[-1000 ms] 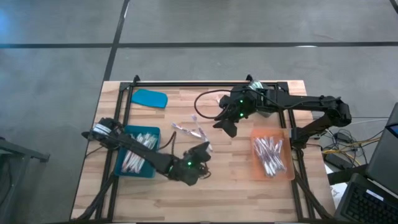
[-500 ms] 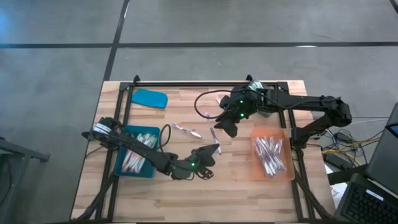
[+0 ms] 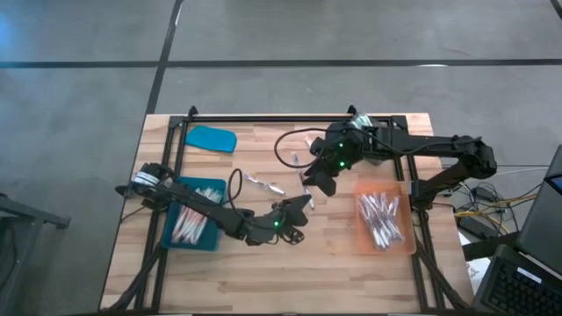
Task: Pick & Place Toothbrushes
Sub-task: Put the purple toothbrush into the orange bin
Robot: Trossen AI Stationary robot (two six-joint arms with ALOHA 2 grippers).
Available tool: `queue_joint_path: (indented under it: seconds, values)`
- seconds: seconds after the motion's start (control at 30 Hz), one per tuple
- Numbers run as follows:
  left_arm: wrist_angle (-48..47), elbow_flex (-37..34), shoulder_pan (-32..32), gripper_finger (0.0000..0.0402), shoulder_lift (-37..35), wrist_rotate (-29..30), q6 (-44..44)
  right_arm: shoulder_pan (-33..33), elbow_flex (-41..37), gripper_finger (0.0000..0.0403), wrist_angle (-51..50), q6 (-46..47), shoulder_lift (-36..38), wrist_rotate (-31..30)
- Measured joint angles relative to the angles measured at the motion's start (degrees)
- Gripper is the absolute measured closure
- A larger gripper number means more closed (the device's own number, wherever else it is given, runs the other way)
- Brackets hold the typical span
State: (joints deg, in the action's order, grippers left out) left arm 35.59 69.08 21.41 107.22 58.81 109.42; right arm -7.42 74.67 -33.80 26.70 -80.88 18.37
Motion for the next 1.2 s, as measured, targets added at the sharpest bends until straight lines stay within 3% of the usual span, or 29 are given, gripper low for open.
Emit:
queue_joint_path:
  seconds: [0.37, 0.53, 0.9, 1.2]
  values:
    - [2.5, 0.1, -1.0, 0.0379, -0.1, -4.8, 2.1, 0.5, 0.0, 0.0204, 1.8, 0.3, -0.3, -0.3]
    - [3.6, 0.6, -1.0, 0.0379, -0.1, -5.0, 4.3, 0.6, 0.0, 0.0243, 1.8, 0.3, -0.3, -0.3]
    - [3.0, 0.7, -1.1, 0.0379, -0.1, -5.7, 4.9, 0.6, 0.1, 0.0369, 1.9, 0.7, -0.3, -0.1]
    - [3.3, 0.8, -1.0, 0.0379, -0.1, -5.7, 2.0, 0.5, 0.0, 0.0380, -0.5, -0.5, -0.3, -0.5]
